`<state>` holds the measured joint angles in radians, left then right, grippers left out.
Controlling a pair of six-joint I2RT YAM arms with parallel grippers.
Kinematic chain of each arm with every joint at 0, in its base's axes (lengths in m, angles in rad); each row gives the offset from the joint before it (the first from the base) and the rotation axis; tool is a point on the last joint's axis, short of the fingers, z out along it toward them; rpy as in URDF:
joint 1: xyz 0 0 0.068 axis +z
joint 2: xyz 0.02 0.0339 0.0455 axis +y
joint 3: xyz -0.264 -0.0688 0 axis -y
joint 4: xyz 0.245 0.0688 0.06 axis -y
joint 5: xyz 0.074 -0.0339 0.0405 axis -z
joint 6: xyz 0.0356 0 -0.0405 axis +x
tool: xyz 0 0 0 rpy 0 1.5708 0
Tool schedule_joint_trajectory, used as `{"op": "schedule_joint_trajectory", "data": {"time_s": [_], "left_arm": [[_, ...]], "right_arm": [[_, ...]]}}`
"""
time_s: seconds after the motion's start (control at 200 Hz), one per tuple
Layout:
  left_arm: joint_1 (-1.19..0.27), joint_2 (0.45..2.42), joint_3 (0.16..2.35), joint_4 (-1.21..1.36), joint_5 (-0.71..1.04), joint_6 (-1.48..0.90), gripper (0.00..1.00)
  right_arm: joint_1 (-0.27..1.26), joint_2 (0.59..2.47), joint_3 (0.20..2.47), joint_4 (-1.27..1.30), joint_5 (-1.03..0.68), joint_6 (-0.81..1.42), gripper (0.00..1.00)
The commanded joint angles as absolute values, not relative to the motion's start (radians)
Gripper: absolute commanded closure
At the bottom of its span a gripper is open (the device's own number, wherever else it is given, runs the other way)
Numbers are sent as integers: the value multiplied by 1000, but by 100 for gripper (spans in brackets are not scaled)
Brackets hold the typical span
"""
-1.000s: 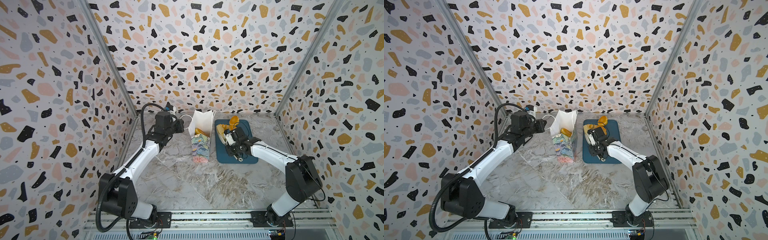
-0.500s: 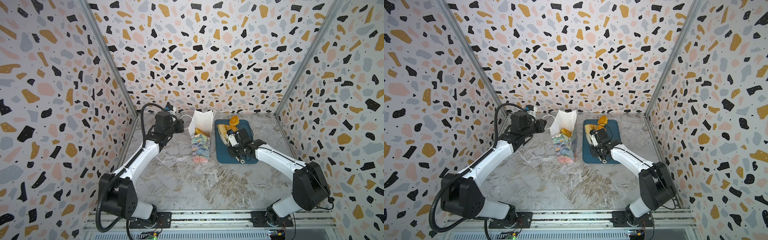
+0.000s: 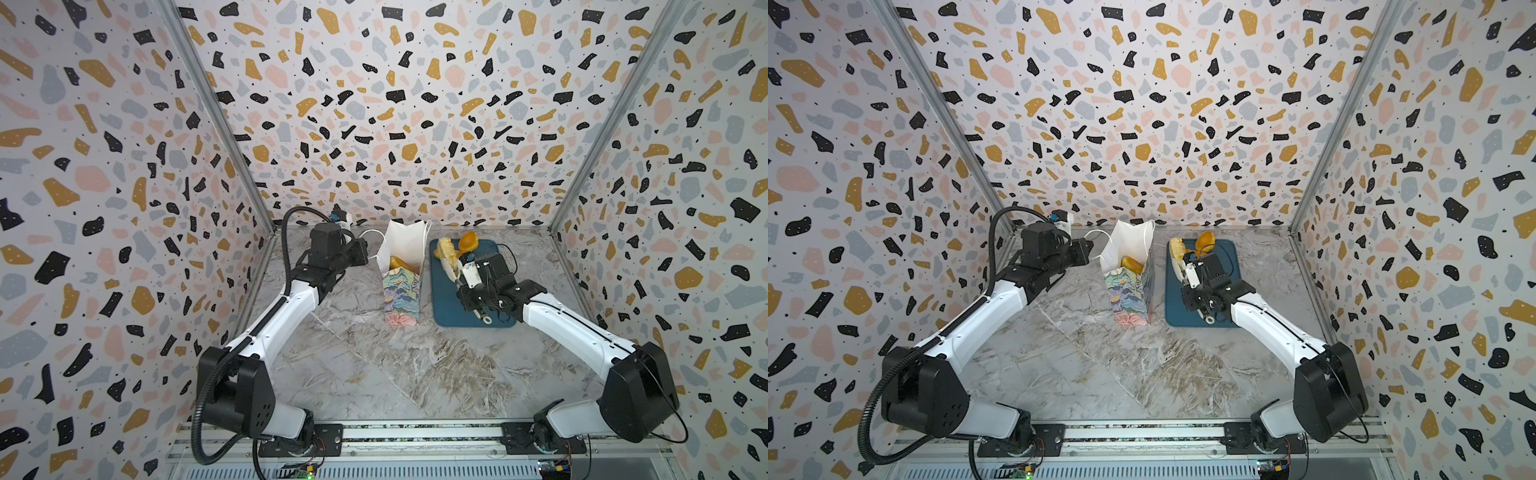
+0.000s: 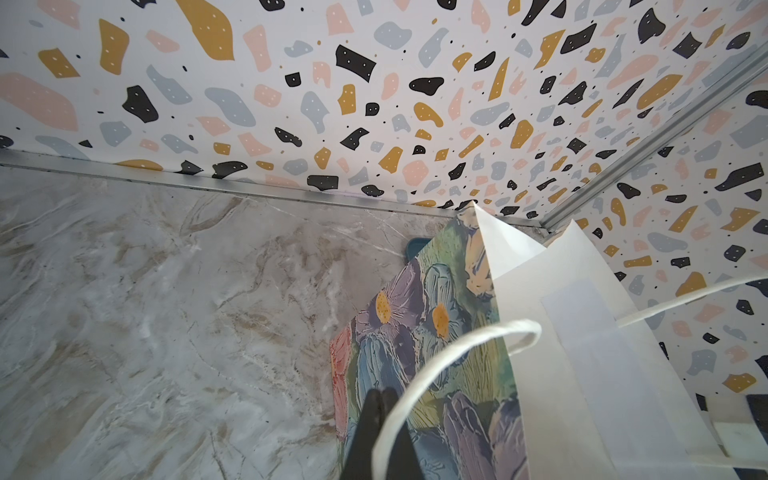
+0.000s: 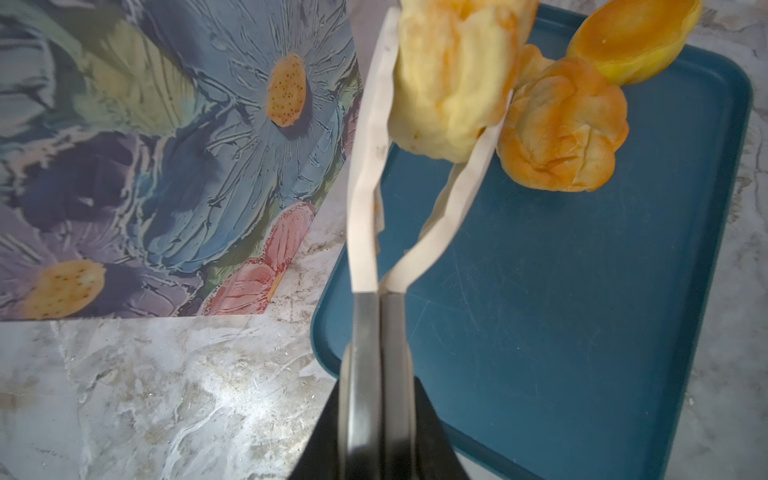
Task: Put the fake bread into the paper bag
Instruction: 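Lift the bread stick with the tongs and carry it toward the bag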
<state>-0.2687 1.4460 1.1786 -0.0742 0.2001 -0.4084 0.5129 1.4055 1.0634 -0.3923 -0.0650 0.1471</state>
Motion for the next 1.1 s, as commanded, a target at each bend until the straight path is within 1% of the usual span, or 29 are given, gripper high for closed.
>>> {"op": "schedule_joint_trajectory", "data": {"time_s": [0.0,0.35,1.096], "left_arm": [[-263,1436,1201,-63,202,-402,100],[-263,1432,1201,-63,202,-402,100],[-263,1429,1202,-64,201,-400,100]], "right_arm": [[515,1355,1111,-368,-84,170,98],[515,1300,1156,-371,-116,206,99],[514,1261,1266,-382,-136,244,100]]}}
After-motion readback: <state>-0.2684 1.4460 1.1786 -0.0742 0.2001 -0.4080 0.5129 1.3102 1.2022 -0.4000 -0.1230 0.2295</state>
